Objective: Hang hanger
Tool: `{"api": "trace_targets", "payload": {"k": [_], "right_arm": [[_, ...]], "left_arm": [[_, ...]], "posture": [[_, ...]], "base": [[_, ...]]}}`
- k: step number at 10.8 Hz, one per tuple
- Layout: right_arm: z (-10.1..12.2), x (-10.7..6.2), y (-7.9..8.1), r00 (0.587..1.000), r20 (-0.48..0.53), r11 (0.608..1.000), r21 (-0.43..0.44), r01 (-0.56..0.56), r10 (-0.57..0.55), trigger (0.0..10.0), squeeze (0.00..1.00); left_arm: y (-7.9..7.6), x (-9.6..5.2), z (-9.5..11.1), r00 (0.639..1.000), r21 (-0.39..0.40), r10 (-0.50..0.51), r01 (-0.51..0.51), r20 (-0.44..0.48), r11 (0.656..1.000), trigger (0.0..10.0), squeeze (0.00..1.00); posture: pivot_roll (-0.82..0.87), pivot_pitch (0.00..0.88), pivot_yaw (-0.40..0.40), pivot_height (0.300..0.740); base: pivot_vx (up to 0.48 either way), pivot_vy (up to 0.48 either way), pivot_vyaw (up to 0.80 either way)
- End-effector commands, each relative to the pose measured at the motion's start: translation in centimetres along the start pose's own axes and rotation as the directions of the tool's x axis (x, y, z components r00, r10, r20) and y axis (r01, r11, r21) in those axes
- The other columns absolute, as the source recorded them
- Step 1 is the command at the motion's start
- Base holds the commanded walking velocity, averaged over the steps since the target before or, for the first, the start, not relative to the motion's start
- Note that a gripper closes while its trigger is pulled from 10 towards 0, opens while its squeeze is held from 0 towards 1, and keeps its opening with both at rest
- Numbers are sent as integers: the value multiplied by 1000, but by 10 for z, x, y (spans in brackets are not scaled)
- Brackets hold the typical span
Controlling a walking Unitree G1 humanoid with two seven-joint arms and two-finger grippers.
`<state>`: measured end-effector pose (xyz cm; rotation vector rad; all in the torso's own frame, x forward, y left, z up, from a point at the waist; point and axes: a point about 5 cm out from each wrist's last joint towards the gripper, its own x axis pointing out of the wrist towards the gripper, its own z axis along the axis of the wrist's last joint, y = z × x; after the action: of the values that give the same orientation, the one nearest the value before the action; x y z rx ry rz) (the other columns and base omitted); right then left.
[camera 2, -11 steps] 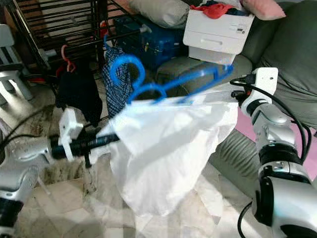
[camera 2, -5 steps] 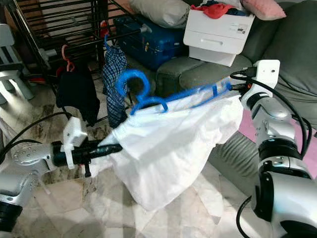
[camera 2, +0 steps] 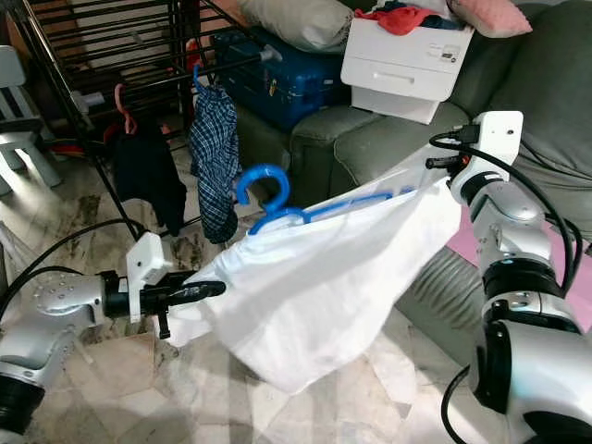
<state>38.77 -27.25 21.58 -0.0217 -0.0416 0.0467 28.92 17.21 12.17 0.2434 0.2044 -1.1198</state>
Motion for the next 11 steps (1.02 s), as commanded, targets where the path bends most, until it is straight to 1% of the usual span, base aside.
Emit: {"api": "trace_targets", "payload": {"k": [1,2,3,4,5,6,7,9,10,11], "right_arm": [[14,3,0,999,47,1000,-20,-3,4,0,0],[12,3,1,999,45,1000,-24,-8,9,0,0],[8,3,6,999,36,999,-38,-26,27,0,0],[7,3,8,999,33,999,-42,-30,32,0,0],[5,3,10,999,29,998,-47,-36,38,0,0],[3,4,13,999,27,997,-59,-43,45,0,0],[1,5,18,998,25,997,-66,-50,52,0,0],[-1,8,31,996,26,992,-93,-84,87,0,0],[-4,10,44,992,29,986,-117,-116,120,0,0],[-5,11,52,990,33,982,-132,-132,138,0,0]], "left_arm": [[7,0,0,998,30,69,-68,-11,997,0,0],[9,1,-1,996,27,91,-91,-19,996,0,0],[11,3,-7,988,27,149,-148,-50,989,0,0],[11,4,-9,984,40,167,-165,-61,986,0,0],[10,6,-11,981,24,181,-180,-70,983,0,0],[10,8,-12,974,23,214,-213,-77,977,0,0],[9,13,-14,967,-3,244,-245,-78,970,0,0],[4,22,-11,960,-7,275,-276,-62,961,0,0],[1,31,-8,950,-26,309,-310,-41,950,0,0],[-1,37,-4,945,-33,326,-326,-26,945,0,0]], "posture": [[-127,0,-20,740],[-127,0,-20,740],[-125,0,-19,740],[-124,0,-19,740],[-123,0,-18,740],[-121,0,-17,740],[-120,0,-15,740],[-120,0,-15,740],[-117,0,-14,740],[-116,0,-14,740]], "base": [[0,0,0],[0,0,0],[0,0,0],[0,0,0],[0,0,0],[0,0,0],[0,0,0],[0,0,0],[0,0,0],[0,0,0]]}}
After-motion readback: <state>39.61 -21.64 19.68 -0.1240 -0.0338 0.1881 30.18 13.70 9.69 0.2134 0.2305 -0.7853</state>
